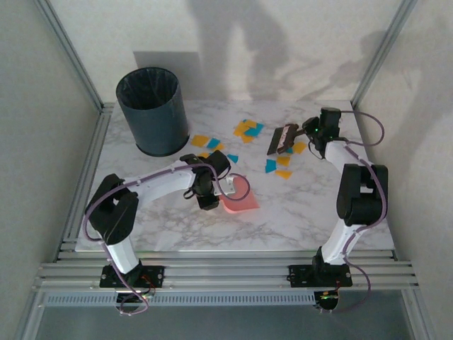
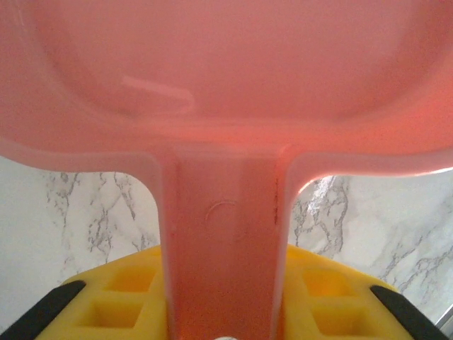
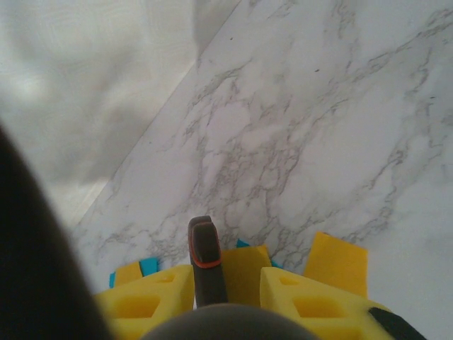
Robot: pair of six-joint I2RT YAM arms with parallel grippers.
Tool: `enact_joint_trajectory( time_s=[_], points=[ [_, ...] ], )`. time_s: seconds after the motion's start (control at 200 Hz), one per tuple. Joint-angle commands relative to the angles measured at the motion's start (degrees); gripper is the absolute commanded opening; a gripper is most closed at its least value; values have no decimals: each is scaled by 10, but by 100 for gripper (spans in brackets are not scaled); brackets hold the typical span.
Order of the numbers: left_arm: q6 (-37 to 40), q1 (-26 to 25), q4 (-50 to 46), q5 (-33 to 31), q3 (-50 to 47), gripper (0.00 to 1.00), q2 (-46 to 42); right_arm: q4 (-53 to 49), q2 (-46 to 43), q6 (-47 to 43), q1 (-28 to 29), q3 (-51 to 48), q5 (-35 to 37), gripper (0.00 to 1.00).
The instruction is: Sweep away the paper scraps from the table
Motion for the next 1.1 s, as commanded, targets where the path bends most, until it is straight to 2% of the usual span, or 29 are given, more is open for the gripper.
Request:
enact_joint_trajectory(
  time_s=[0.0,0.436,0.591,0.706,0.841,0.941,1.091],
  points=[
    [-3,-5,-21,-11,15,0,14,-60,-38,-41,2,-37,48,0],
    [-9,-5,-28,-33,41,0,46,-136,-167,-52,47,-150,109,0],
    [-7,-5,-31,-32,53,0,57,-101,-227,-68,57,-176,66,0],
    [-2,-6,-34,-27,60,0,57,-81,-259,-98,57,-160,17,0],
    [-1,-7,-42,-25,74,0,63,-106,-291,-139,57,-124,-18,0],
    [1,-8,-45,-19,78,0,66,-137,-314,-184,57,-104,-18,0],
    [2,-13,-48,-17,85,0,73,-198,-340,-261,59,-81,30,0]
  ],
)
